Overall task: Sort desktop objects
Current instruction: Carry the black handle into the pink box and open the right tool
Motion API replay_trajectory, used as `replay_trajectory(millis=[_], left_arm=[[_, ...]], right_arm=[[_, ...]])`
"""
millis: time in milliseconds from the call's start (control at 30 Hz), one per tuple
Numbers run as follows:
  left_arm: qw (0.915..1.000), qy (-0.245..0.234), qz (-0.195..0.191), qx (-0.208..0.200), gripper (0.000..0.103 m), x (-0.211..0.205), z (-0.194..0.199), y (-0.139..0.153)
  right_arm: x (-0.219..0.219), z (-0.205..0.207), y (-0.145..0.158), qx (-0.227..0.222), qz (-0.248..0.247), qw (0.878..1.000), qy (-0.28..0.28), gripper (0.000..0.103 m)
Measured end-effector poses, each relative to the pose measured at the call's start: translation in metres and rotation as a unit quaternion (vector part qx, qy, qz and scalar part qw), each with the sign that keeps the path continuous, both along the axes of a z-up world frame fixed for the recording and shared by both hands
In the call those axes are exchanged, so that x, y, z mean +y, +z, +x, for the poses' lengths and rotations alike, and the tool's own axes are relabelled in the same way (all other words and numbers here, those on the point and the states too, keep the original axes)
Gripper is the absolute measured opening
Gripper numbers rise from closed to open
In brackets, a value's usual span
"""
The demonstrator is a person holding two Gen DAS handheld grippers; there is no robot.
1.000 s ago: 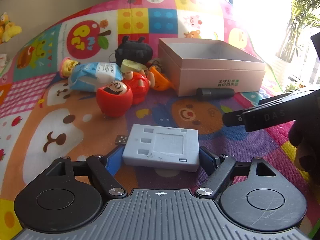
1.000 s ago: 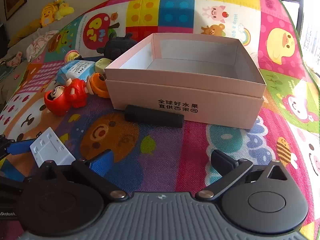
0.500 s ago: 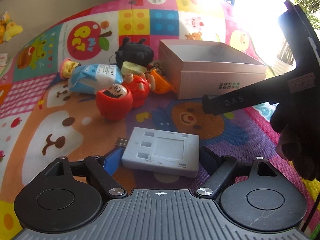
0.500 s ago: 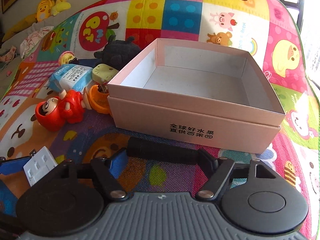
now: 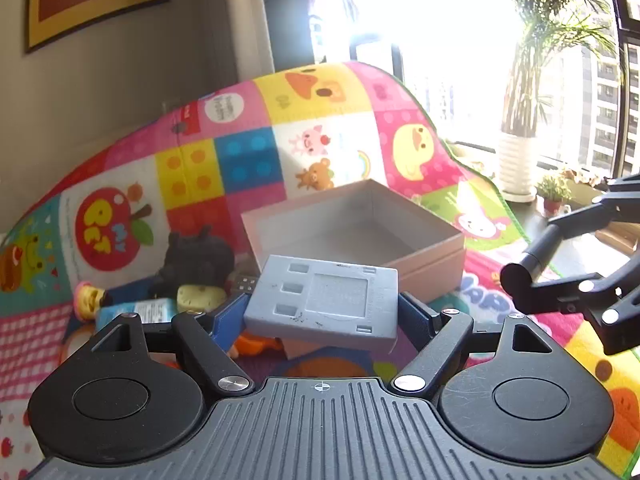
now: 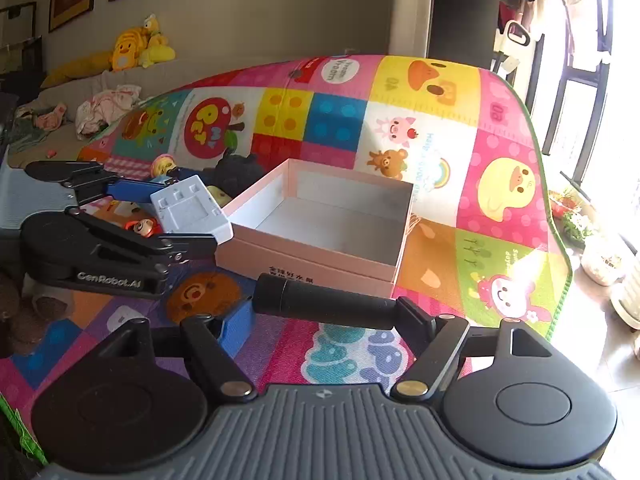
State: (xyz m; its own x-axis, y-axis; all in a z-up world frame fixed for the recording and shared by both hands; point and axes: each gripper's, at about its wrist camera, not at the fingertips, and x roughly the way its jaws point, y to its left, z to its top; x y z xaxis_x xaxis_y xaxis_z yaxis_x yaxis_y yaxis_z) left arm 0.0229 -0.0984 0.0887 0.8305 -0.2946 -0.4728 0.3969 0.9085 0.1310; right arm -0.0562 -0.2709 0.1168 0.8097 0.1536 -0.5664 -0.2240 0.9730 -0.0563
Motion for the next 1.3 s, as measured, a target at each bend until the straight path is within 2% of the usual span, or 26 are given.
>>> replay_trajectory(millis=[100,200,267,300,367,400,500,600,667,767,833,967,1033,1133,1300], left_arm=[[0.9995,0.019,-0.012,0.022,0.085,-0.026,0.055,-0.002],[0.9961,0.032,-0.006,0.082,0.085,-0.045,0.106,-0.021],[0.9906,0.01,0.002,0.136,0.085,-0.053,0.125,-0.036],[0.9896,0.004,-0.002,0.143,0.085,-0.054,0.127,-0.038],[0.9894,-0.005,-0.008,0.145,0.089,-0.051,0.124,-0.038],[0.9896,-0.007,-0.015,0.143,0.097,-0.046,0.122,-0.036],[0.9905,-0.005,-0.045,0.13,0.097,-0.024,0.105,-0.029],[0.994,0.003,-0.06,0.092,0.1,0.0,0.071,-0.023],[0.9965,0.01,-0.052,0.065,0.101,0.014,0.047,-0.024],[0.9984,0.029,-0.025,0.04,0.102,0.03,0.019,-0.034],[0.9977,0.051,-0.013,0.042,0.102,0.044,0.006,-0.045],[0.9936,0.088,-0.025,0.065,0.102,0.075,-0.006,-0.059],[0.9917,0.104,-0.026,0.071,0.103,0.086,-0.007,-0.064],[0.9888,0.126,-0.024,0.076,0.103,0.101,-0.008,-0.072],[0.9852,0.139,-0.046,0.089,0.103,0.11,-0.003,-0.078]], right_arm=[[-0.015,0.0,0.004,-0.01,0.016,1.0,-0.022,0.076],[-0.028,0.006,-0.003,-0.002,0.024,0.999,-0.042,0.076],[-0.035,0.011,-0.01,0.009,0.027,0.998,-0.052,0.076],[-0.039,0.015,-0.014,0.014,0.028,0.998,-0.058,0.076],[-0.043,0.022,-0.019,0.022,0.032,0.997,-0.067,0.076],[-0.044,0.028,-0.021,0.028,0.035,0.996,-0.073,0.076],[-0.043,0.046,-0.023,0.031,0.045,0.995,-0.078,0.076],[-0.034,0.072,-0.016,0.021,0.05,0.996,-0.068,0.076],[-0.024,0.099,-0.011,0.03,0.061,0.996,-0.058,0.076],[-0.004,0.153,-0.011,0.064,0.069,0.994,-0.047,0.076],[0.013,0.193,-0.019,0.094,0.06,0.993,-0.05,0.076],[0.03,0.255,-0.043,0.163,0.056,0.983,-0.062,0.076],[0.034,0.271,-0.052,0.184,0.057,0.979,-0.074,0.076],[0.037,0.271,-0.053,0.174,0.047,0.98,-0.083,0.078],[0.044,0.24,-0.036,0.136,0.033,0.988,-0.062,0.079]])
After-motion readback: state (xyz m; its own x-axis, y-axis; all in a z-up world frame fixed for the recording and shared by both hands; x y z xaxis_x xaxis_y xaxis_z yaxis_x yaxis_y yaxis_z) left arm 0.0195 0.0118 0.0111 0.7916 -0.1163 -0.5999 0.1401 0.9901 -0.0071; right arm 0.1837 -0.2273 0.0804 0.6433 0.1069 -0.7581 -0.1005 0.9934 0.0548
